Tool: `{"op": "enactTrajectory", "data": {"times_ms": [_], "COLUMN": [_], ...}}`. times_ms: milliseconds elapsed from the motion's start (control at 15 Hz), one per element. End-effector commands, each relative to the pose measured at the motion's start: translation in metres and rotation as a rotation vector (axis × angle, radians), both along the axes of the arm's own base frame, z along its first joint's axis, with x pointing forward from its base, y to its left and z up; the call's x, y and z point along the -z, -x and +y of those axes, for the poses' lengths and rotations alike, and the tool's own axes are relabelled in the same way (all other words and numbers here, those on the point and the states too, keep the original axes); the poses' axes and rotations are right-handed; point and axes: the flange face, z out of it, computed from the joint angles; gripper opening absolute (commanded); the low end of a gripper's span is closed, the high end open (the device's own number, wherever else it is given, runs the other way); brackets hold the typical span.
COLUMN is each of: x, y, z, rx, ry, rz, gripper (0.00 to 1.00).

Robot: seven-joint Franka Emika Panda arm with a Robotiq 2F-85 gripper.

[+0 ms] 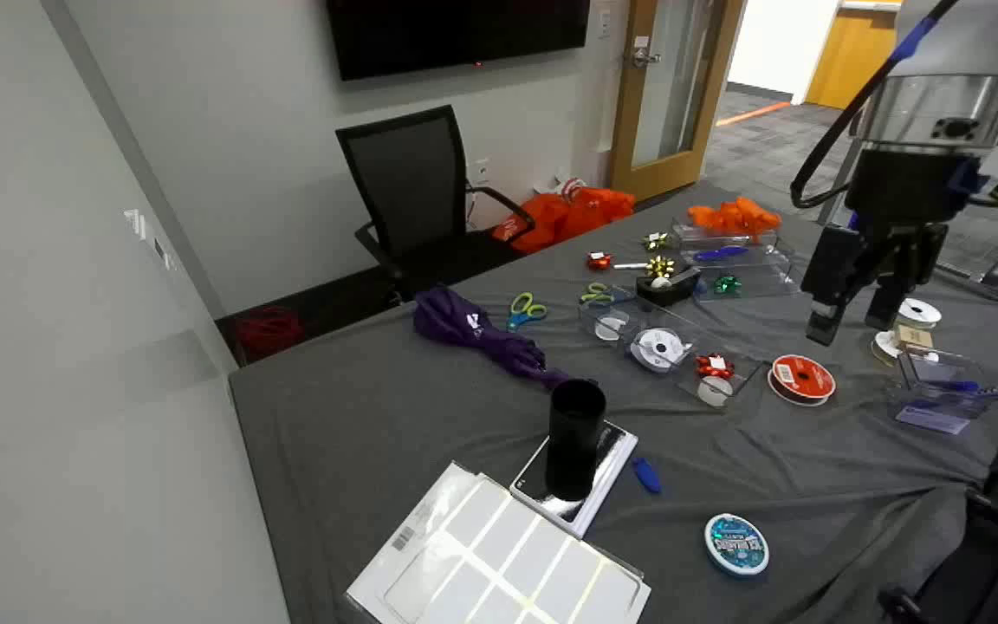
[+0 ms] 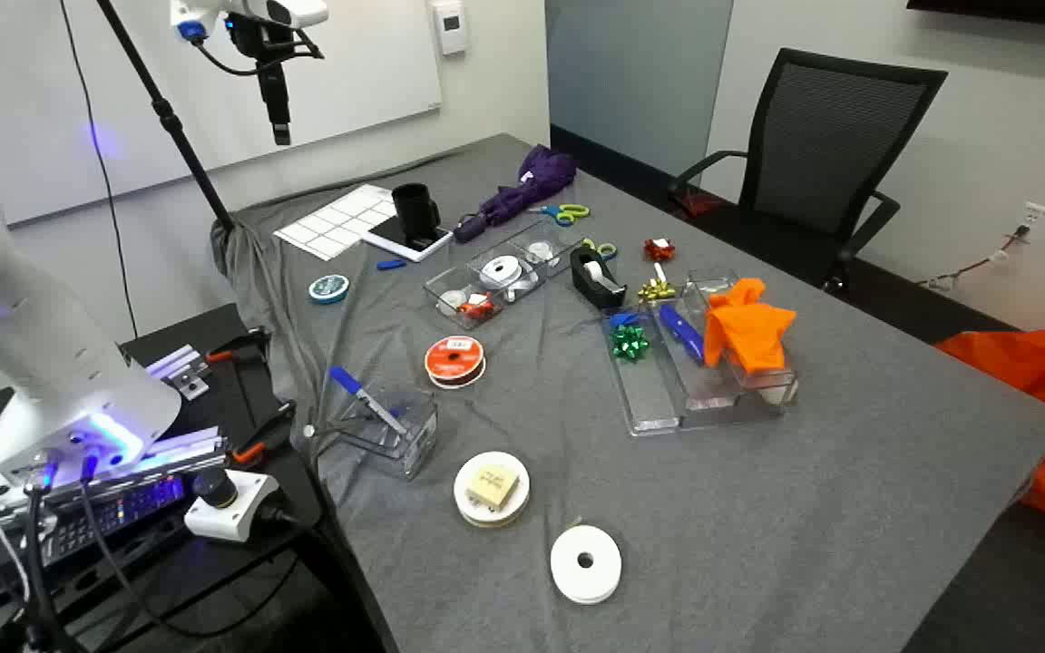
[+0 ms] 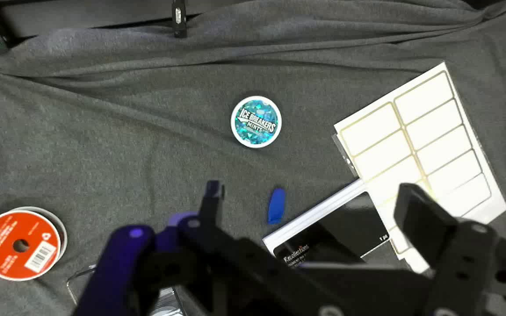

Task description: Remove the red ribbon from the container on the left then put it in the container on the right.

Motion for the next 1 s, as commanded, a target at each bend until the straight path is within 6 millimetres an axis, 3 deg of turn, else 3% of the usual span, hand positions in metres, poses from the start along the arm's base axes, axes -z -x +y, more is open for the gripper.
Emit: {"op": "enactTrajectory", "data": {"times_ms": [0,933], "x": [-0.0004,-0.0003], "y": [-0.0001,0.0022], "z": [-0.0001,-0.0017], "rx": [0.000,-0.015], "ry": [0.000,-0.004], "rz": [0.001,0.003], "gripper": [1.00,1.00]}}
